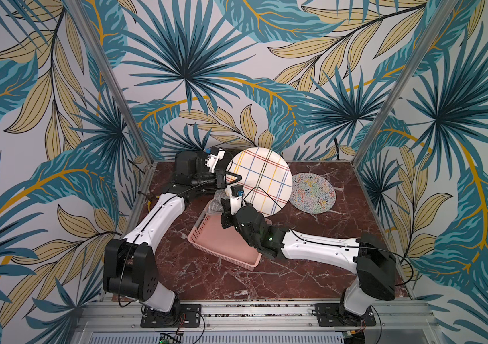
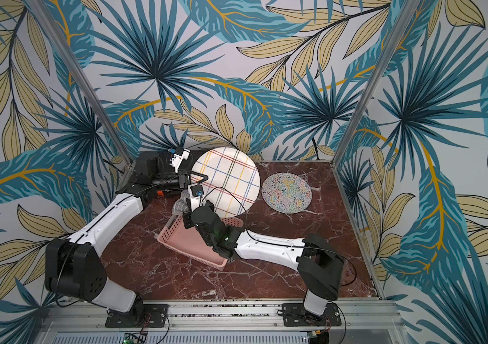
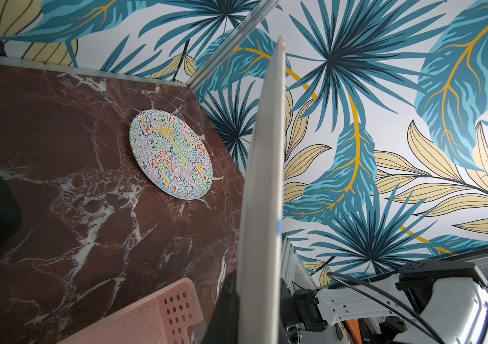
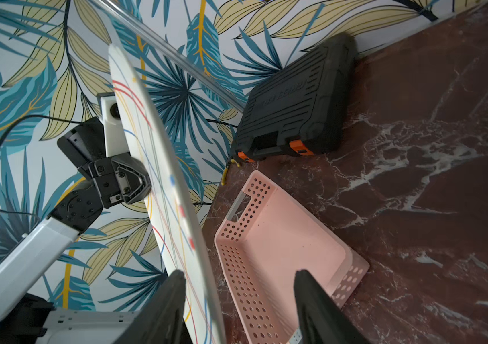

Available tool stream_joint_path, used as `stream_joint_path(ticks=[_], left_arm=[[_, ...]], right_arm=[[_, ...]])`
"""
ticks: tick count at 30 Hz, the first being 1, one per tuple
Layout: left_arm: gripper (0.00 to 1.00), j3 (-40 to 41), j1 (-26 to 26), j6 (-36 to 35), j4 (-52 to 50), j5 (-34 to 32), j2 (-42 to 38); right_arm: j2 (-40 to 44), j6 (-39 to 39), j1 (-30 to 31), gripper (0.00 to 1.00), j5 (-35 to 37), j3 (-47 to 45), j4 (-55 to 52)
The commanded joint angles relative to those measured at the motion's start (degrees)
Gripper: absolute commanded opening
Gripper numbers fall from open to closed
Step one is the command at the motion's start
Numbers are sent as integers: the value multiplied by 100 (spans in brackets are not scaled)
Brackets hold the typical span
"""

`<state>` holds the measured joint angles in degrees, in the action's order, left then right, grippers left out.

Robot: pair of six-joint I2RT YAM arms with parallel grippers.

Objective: Wipe the wet plate dry
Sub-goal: Wipe the plate with towel, then place the towel at the center of the board.

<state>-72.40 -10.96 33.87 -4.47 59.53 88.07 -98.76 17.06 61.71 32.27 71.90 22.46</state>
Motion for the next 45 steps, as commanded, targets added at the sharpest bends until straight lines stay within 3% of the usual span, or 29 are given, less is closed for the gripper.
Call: stream_joint_path(ticks=[1, 8, 13, 18, 23, 28, 32, 36, 37, 40, 45], left_arm=[[0, 136, 6, -151, -255, 400, -97], [0, 138, 23, -338, -404, 241, -125], [0, 152, 84, -412, -432, 16, -133], [0, 120, 154, -425, -423, -20, -89], [0, 86, 171, -429, -412, 5, -95], [0, 40, 172, -502, -431, 13, -132], [0, 19, 182, -543, -452, -2, -171], [0, 31, 182, -576, -460, -20, -163], [0, 37, 180, -581, -459, -32, -163], [0, 56, 182, -585, -454, -30, -175], [0, 116, 182, -625, -419, -16, -222]], right_arm=[[-36, -305, -167, 0, 868, 481, 622], [502, -26, -160, 0, 487, 371, 368], [1441, 463, -168, 0, -276, -440, 12], [2672, 928, -167, 0, -236, -1516, -327], [3729, 1628, -167, 0, 548, -2182, -1958], [4615, 2830, -168, 0, 1341, -2712, -4378], [4896, 4038, -168, 0, 1363, -3086, -6071], [4669, 4932, -168, 0, 1082, -3387, -6926], [4534, 5078, -181, 2, 1013, -3471, -6961], [3949, 5021, -331, 22, 540, -3723, -6448], [3393, 4542, -542, 68, 164, -3708, -5606]])
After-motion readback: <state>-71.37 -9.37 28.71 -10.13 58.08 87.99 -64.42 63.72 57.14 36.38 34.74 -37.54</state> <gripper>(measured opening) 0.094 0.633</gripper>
